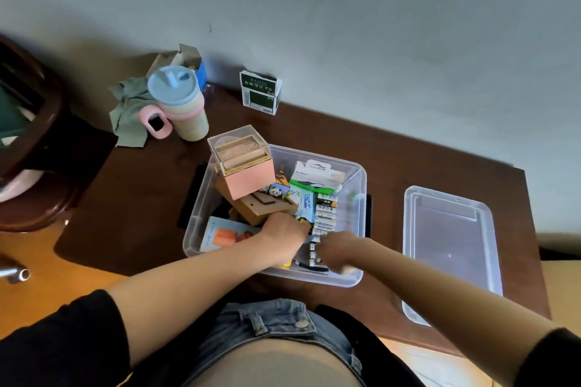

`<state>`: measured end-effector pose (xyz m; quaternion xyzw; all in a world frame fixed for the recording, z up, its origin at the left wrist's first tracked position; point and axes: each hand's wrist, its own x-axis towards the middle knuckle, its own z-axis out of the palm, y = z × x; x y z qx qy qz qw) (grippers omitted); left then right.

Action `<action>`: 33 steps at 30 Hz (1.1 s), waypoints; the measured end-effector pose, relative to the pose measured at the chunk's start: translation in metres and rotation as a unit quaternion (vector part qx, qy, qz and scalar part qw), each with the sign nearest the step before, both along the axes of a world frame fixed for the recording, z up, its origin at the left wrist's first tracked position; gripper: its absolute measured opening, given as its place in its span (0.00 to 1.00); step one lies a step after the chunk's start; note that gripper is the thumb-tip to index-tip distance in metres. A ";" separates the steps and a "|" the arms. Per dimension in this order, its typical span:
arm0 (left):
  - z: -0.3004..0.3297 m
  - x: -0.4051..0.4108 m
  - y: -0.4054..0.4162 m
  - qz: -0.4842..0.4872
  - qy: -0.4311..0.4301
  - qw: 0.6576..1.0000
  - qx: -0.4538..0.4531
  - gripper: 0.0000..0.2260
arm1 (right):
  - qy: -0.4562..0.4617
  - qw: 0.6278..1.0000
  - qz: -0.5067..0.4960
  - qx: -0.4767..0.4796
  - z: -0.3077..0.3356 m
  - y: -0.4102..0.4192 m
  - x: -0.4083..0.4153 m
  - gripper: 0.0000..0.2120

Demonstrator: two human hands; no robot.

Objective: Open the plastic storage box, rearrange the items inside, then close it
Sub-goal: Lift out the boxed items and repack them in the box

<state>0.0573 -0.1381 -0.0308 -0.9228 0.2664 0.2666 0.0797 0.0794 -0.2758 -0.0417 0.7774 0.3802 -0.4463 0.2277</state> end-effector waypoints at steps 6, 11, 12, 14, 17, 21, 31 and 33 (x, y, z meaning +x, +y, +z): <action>0.002 -0.002 0.003 -0.002 -0.008 0.999 -0.031 0.15 | 0.028 0.998 0.012 -0.045 -0.019 0.009 -0.004 0.15; -0.002 -0.002 0.000 0.011 -0.017 0.998 -0.056 0.21 | -0.022 0.999 -0.009 -0.041 -0.027 0.017 0.000 0.17; -0.005 -0.003 0.000 0.016 -0.014 0.997 -0.070 0.22 | -0.041 0.999 -0.012 -0.025 -0.028 0.015 0.001 0.20; -0.006 -0.004 0.003 0.009 -0.018 0.995 -0.095 0.23 | -0.070 0.997 -0.016 0.001 -0.030 0.011 0.002 0.23; -0.004 -0.003 0.006 -0.022 -0.059 0.991 -0.116 0.23 | -0.072 0.996 -0.057 0.012 -0.039 0.009 0.000 0.17; -0.004 0.003 0.007 -0.081 -0.106 0.986 -0.097 0.12 | -0.120 0.992 -0.048 0.009 -0.036 0.011 -0.004 0.10; -0.007 0.002 0.003 -0.100 -0.065 0.993 -0.025 0.11 | -0.072 0.997 -0.026 0.005 -0.010 0.004 0.019 0.12; -0.007 0.002 0.002 -0.095 -0.067 0.993 -0.024 0.11 | -0.109 0.993 -0.030 0.037 -0.006 0.000 0.022 0.11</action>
